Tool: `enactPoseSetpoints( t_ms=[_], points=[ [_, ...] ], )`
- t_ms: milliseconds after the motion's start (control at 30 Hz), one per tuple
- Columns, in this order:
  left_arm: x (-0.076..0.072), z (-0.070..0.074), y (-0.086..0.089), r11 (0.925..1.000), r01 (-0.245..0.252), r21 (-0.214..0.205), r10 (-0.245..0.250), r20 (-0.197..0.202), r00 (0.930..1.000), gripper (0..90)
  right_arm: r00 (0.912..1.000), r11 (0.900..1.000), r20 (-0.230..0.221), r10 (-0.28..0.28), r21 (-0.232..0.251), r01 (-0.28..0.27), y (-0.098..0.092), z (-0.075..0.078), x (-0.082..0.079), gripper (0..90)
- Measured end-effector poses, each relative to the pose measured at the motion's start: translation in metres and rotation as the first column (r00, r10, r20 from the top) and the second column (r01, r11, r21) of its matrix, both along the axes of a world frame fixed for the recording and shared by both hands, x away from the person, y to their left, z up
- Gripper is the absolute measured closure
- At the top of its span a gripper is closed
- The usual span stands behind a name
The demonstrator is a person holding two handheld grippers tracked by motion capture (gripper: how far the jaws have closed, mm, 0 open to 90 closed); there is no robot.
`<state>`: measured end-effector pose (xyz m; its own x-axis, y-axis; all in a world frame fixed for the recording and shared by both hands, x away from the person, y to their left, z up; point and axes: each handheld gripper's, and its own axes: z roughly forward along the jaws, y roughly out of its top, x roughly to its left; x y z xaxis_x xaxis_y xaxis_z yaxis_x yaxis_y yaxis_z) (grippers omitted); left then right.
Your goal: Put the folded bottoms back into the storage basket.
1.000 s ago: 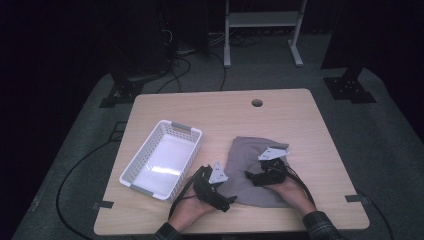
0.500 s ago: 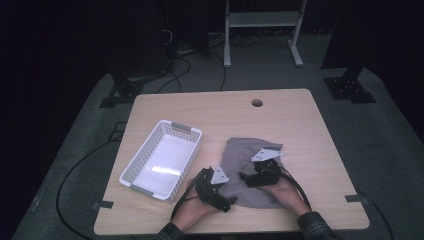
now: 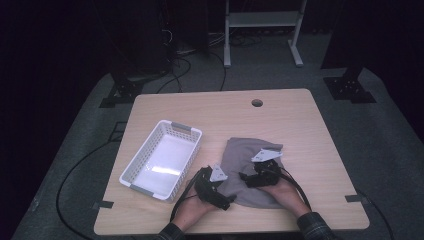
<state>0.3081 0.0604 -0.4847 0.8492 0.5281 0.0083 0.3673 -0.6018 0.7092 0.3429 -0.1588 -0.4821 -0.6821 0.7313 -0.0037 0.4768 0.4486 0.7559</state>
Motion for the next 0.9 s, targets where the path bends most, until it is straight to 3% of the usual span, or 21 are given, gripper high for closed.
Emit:
enactPoseSetpoints(
  t_ms=[33, 100, 233, 333, 400, 500, 567, 700, 800, 900],
  points=[
    [-0.001, 0.0, 0.0, 0.9999, 0.006, -0.009, -0.006, 0.004, 1.0, 0.3, 1.0, 1.0, 0.0, 0.0, 0.0, 0.0, 0.0, 0.0, 0.0, 19.9],
    [-0.002, 0.001, 0.002, 0.9993, 0.023, -0.03, -0.022, 0.014, 0.9997, 9.4, 1.0, 1.0, 0.0, 0.001, -0.001, -0.001, 0.0, 0.0, 0.0, 20.0],
    [-0.005, 0.002, 0.004, 0.9956, 0.061, -0.071, -0.059, 0.025, 0.9979, 37.9, 1.0, 1.0, 0.004, -0.002, -0.003, 0.002, 0.0, 0.0, -0.001, 20.5],
    [-0.006, 0.003, 0.004, 0.9928, 0.057, -0.106, -0.057, 0.004, 0.9984, 58.3, 1.0, 1.0, 0.006, 0.002, -0.003, -0.002, 0.001, 0.0, -0.004, 21.1],
    [-0.008, 0.002, 0.004, 0.9916, 0.065, -0.112, -0.065, -0.003, 0.9979, 66.8, 0.9999, 1.0, 0.005, 0.009, -0.004, -0.009, 0.002, 0.0, -0.006, 21.4],
    [-0.012, 0.002, 0.005, 0.9899, 0.063, -0.127, -0.065, -0.017, 0.9977, 72.4, 0.9998, 0.9998, 0.018, 0.011, -0.015, -0.011, 0.002, 0.001, -0.01, 18.7],
    [-0.013, 0.002, 0.006, 0.9889, 0.067, -0.133, -0.071, -0.028, 0.9971, 73.3, 0.9988, 0.9989, 0.047, -0.013, -0.045, 0.016, 0.003, 0.001, -0.014, 12.5],
    [-0.018, 0.002, 0.009, 0.9863, 0.074, -0.147, -0.082, -0.046, 0.9956, 73.5, 0.9923, 0.9917, 0.121, -0.026, -0.122, 0.041, 0.003, 0.002, -0.018, 11.6],
    [-0.019, 0.002, 0.011, 0.9859, 0.072, -0.151, -0.08, -0.051, 0.9954, 73.6, 0.9952, 0.9922, 0.094, -0.027, -0.119, 0.038, -0.001, 0.006, -0.018, 13.6],
    [-0.02, 0.002, 0.015, 0.9851, 0.07, -0.157, -0.08, -0.063, 0.9947, 73.7, 0.9909, 0.9908, 0.127, -0.043, -0.122, 0.059, -0.008, 0.017, -0.014, 13.3]
  ],
)
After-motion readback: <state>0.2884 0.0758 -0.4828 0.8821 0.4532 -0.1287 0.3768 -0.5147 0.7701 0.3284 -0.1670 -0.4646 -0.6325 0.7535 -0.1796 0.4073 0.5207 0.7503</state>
